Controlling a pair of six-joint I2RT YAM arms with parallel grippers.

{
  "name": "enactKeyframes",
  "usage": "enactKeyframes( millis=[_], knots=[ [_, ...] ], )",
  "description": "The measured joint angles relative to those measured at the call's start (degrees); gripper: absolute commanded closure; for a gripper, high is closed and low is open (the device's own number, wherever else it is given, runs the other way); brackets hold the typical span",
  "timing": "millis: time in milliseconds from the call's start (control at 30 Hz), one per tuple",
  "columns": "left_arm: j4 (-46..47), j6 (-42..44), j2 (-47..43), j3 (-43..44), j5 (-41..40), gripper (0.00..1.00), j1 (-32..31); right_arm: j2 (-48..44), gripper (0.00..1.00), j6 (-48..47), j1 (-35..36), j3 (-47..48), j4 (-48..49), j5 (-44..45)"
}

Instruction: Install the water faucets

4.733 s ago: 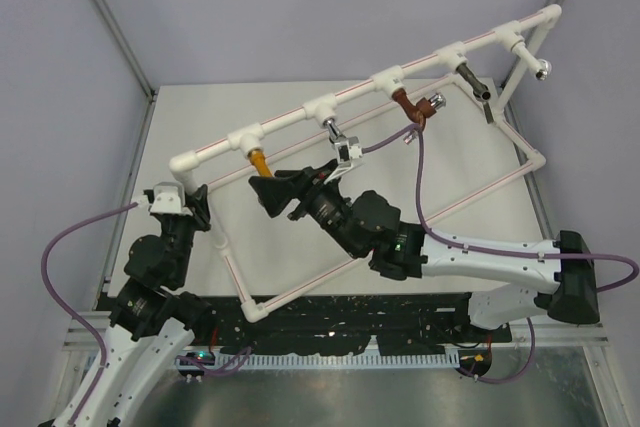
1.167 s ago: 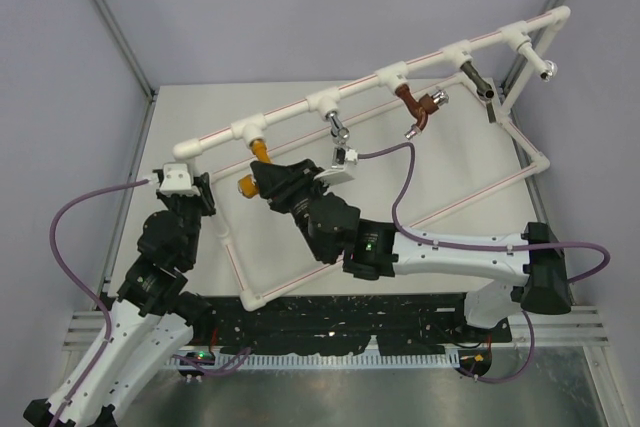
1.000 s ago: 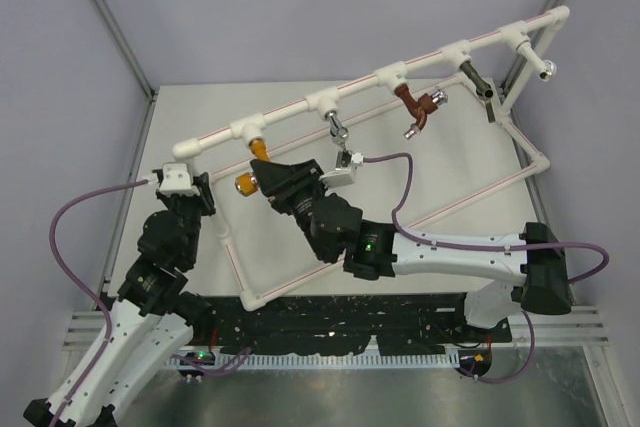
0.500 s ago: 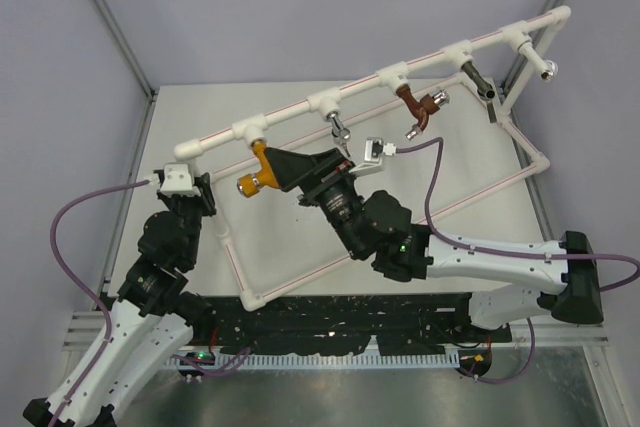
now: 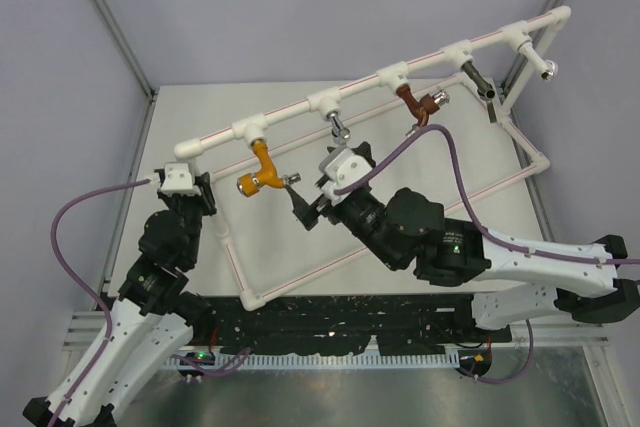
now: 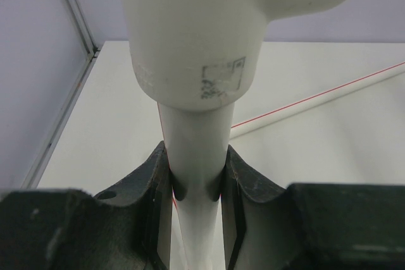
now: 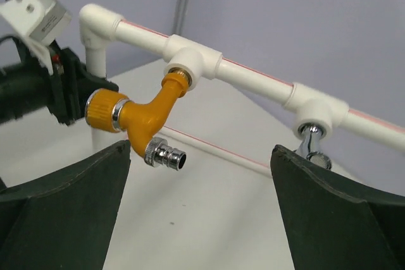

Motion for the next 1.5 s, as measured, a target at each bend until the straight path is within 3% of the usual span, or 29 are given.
enactKeyframes(
  millis=[133,333,500,600,900,1000,1200,1367,1500],
  knots=[
    [0.2,0.0,0.3,0.0,-0.1,1.00,0.0,2.1,0.05,-22.2,5.0,4.9,-4.4,-0.3],
    [0.2,0.0,0.3,0.0,-0.1,1.00,0.0,9.4,0.03,-52.5,9.2,2.6,-0.1,3.7],
    [0.2,0.0,0.3,0.0,-0.1,1.00,0.0,15.1,0.00,-67.7,9.1,-0.1,5.3,5.8],
    [0.2,0.0,0.3,0.0,-0.1,1.00,0.0,16.5,0.05,-74.2,8.8,-0.5,9.1,6.3],
    [0.3,0.0,0.3,0.0,-0.1,1.00,0.0,19.7,0.19,-86.3,5.4,-0.5,18.8,6.8],
    [0.3,0.0,0.3,0.0,-0.1,1.00,0.0,21.0,0.32,-87.6,4.2,-0.5,19.0,6.8],
    [0.3,0.0,0.3,0.0,-0.1,1.00,0.0,23.6,0.48,-90.0,2.6,-0.5,21.6,6.8],
    [0.3,0.0,0.3,0.0,-0.2,1.00,0.0,25.9,0.79,-92.4,2.1,0.3,26.6,7.6],
    [0.5,-0.1,0.6,0.0,-0.5,1.00,0.2,28.0,0.95,-90.8,2.0,2.4,28.7,10.7]
  ],
)
